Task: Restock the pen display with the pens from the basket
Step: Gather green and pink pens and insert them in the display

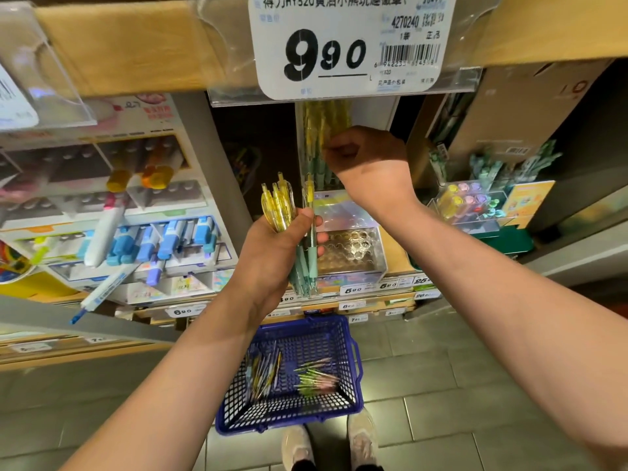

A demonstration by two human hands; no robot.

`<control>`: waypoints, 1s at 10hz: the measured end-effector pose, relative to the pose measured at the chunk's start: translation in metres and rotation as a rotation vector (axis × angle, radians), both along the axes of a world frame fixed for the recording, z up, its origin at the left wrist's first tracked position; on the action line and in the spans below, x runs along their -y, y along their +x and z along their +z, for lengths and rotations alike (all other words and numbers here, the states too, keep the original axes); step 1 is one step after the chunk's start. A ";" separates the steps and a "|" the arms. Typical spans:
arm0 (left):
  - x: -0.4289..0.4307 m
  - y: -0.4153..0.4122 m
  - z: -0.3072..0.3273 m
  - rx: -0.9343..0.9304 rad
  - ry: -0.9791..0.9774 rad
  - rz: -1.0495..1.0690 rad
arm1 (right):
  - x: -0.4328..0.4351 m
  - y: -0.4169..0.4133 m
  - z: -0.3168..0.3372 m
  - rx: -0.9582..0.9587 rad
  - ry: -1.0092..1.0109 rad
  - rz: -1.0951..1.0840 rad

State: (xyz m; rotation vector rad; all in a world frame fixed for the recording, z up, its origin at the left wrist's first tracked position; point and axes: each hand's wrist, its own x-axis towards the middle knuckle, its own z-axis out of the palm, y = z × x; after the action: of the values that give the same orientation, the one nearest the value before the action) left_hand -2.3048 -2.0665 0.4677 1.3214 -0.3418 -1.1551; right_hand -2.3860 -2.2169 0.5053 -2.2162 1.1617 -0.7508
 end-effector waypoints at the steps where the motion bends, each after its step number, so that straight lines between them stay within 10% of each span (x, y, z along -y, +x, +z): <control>1: 0.000 -0.003 0.002 0.020 0.001 -0.019 | -0.025 -0.015 0.002 0.057 0.167 -0.050; 5: -0.004 -0.007 0.007 0.154 -0.041 -0.093 | -0.047 -0.028 0.004 0.252 0.771 0.058; 10: -0.002 -0.004 0.001 -0.205 0.070 -0.032 | 0.009 -0.037 0.038 0.243 0.201 -0.143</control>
State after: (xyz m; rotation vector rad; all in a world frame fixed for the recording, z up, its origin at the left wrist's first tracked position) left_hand -2.3085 -2.0643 0.4687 1.2490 -0.1750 -1.3270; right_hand -2.4233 -2.2256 0.5438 -1.8366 1.2240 -0.8918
